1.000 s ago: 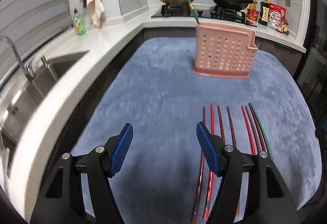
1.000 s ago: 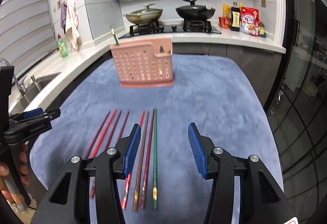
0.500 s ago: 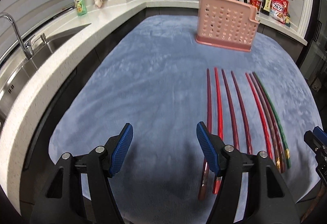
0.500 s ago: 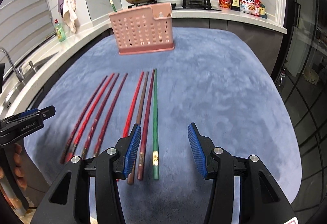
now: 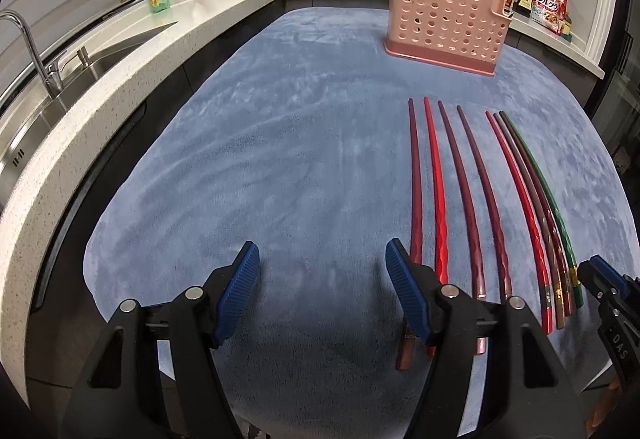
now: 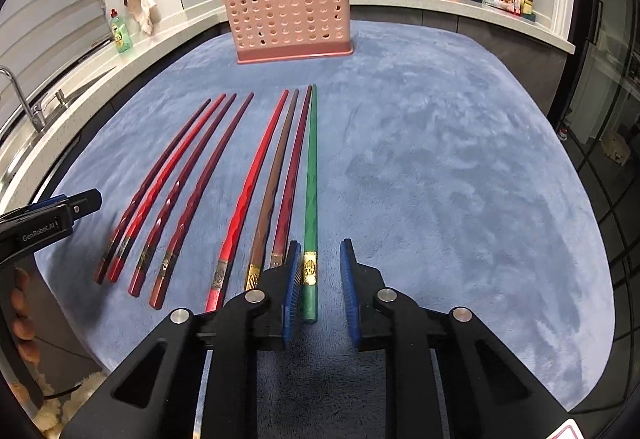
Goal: Organize utensils
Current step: 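Grasp the second green chopstick with the right tool, then grasp a dark red chopstick with the left tool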
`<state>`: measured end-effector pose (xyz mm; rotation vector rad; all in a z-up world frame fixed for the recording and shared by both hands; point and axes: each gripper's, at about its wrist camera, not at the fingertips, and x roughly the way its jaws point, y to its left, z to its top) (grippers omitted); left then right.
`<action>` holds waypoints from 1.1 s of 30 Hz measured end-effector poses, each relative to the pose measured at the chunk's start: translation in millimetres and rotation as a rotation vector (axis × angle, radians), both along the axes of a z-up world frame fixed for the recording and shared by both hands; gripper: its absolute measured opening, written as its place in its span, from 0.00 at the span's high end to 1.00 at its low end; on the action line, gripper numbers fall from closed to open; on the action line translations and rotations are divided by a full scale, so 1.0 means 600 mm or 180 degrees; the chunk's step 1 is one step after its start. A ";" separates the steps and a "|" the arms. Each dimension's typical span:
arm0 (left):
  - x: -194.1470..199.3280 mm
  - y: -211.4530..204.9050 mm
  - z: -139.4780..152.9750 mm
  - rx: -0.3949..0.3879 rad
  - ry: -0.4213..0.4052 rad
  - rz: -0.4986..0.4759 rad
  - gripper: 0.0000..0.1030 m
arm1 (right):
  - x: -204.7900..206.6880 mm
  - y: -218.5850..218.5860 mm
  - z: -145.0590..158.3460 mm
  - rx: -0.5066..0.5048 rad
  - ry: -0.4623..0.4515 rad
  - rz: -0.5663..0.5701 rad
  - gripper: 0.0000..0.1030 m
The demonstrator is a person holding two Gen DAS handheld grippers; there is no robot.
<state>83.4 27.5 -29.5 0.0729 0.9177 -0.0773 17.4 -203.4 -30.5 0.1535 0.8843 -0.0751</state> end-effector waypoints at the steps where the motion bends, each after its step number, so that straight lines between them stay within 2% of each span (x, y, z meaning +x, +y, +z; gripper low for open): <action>1: -0.001 0.001 -0.001 -0.0005 0.0004 -0.0002 0.39 | 0.000 0.001 -0.002 0.0002 0.0009 0.0004 0.84; 9: -0.008 0.001 -0.001 -0.0034 0.0009 -0.0034 0.34 | 0.001 0.004 -0.016 0.0000 0.0069 0.0039 0.89; 11: -0.012 0.000 -0.001 -0.0052 0.0012 -0.0063 0.34 | 0.000 0.003 -0.016 -0.0022 0.0068 0.0035 0.93; 25: -0.027 -0.019 -0.025 -0.0129 0.0200 -0.0224 0.33 | -0.004 -0.003 -0.016 0.0013 0.0069 -0.0003 0.93; 33: -0.028 -0.016 -0.041 -0.0148 0.0315 -0.0206 0.35 | -0.005 -0.003 -0.017 0.0029 0.0063 -0.0009 0.93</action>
